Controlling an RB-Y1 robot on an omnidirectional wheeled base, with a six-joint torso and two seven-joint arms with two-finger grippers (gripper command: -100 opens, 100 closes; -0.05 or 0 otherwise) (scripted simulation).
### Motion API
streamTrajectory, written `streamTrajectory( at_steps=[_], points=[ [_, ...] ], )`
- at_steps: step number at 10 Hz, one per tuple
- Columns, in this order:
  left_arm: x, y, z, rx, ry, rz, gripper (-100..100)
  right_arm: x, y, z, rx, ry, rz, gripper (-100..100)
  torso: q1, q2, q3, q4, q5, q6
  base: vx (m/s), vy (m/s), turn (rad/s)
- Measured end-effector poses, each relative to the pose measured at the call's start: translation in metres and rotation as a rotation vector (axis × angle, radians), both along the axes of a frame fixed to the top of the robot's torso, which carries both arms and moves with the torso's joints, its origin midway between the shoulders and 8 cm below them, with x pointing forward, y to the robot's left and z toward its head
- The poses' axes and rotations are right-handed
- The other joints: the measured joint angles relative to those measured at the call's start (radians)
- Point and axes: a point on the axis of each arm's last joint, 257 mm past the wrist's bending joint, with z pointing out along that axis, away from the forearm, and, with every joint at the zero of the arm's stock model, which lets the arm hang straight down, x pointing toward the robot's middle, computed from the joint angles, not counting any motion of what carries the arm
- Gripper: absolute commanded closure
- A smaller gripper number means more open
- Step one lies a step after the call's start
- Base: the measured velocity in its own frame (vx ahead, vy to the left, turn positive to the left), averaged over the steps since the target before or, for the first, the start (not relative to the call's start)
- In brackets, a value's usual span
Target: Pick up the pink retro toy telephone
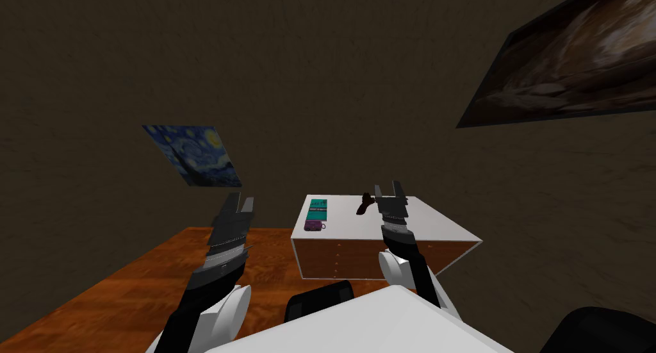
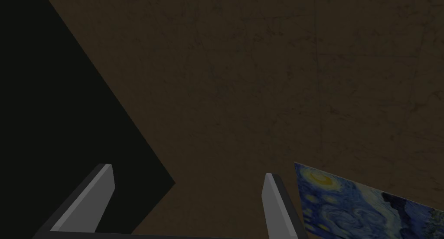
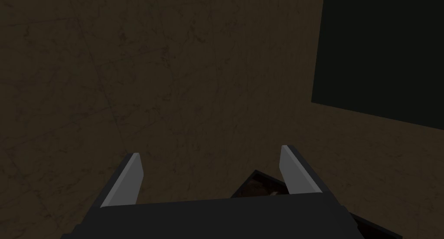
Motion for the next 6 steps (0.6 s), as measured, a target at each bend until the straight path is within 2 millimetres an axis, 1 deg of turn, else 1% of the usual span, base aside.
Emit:
streamTrajectory(
  at_steps=[3, 4, 5, 6],
  points=[
    [0.012, -0.012, 0.001, 0.023, 0.011, -0.067, -100, 0.0, 0.0, 0.0, 0.0, 0.0, 0.0, 0, 0.003, 0.002, 0.001, 0.0, 0.001, 0.0, -0.04, 0.038, 0.018],
    [0.018, -0.015, 0.001, 0.027, 0.016, -0.097, -100, 0.0, 0.0, 0.0, 0.0, 0.0, 0.0, 0, 0.004, 0.003, 0.001, 0.001, 0.001, 0.0, -0.048, 0.054, 0.026],
    [0.026, -0.022, 0.004, 0.026, 0.021, -0.131, -100, 0.0, 0.0, 0.0, 0.0, 0.0, 0.0, 0, 0.004, 0.003, 0.002, 0.001, 0.001, 0.0, -0.064, 0.073, 0.029],
    [0.035, -0.029, 0.003, 0.021, 0.036, -0.164, -100, 0.0, 0.0, 0.0, 0.0, 0.0, 0.0, 0, 0.005, 0.004, 0.002, 0.001, 0.001, 0.0, -0.049, 0.047, 0.001]
  ],
)
